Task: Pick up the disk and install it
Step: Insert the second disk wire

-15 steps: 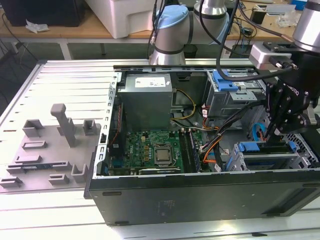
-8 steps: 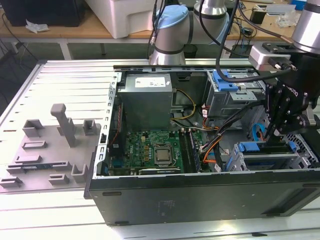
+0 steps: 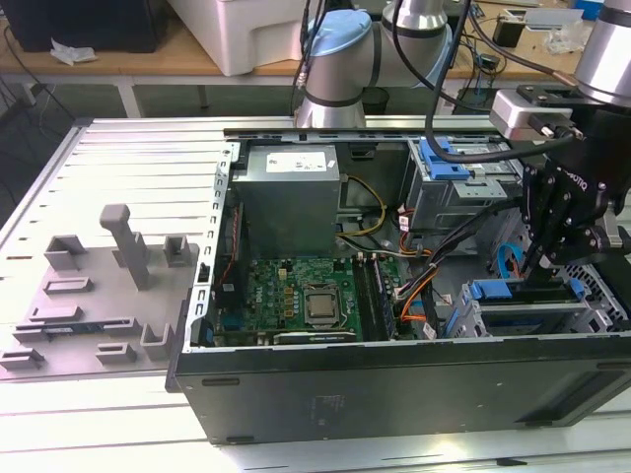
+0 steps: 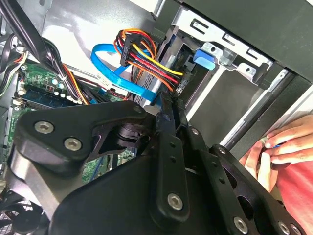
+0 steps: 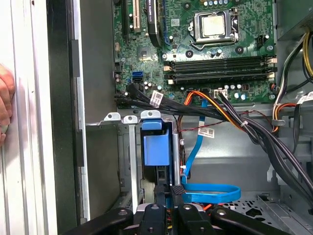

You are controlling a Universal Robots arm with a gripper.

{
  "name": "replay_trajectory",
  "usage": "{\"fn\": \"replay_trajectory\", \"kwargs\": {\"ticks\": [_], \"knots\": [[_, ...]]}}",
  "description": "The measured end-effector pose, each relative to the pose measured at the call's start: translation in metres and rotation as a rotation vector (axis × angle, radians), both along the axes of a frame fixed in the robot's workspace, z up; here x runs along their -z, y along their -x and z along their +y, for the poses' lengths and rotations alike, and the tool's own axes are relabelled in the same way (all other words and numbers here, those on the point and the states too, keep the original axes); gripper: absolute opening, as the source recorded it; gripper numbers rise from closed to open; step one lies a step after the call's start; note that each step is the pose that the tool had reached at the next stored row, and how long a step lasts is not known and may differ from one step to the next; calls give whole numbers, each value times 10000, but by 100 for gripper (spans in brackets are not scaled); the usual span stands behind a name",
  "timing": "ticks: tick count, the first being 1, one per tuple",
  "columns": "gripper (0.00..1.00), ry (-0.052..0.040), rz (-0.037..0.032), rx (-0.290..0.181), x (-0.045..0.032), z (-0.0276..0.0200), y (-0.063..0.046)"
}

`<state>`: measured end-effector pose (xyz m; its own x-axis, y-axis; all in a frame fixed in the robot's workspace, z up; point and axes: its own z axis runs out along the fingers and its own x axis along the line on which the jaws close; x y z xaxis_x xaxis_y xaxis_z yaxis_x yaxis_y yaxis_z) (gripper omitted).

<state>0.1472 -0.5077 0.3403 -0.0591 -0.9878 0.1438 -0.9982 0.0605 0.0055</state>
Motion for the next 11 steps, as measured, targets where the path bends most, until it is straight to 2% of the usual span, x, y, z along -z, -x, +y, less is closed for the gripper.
{"fn": "replay_trajectory", "kwargs": {"ticks": [5,8,11], "knots": [[16,-4,-1,0,-10,0,0],[16,0,0,0,-58,0,0],[16,-1,-1,-1,-61,0,1]]}}
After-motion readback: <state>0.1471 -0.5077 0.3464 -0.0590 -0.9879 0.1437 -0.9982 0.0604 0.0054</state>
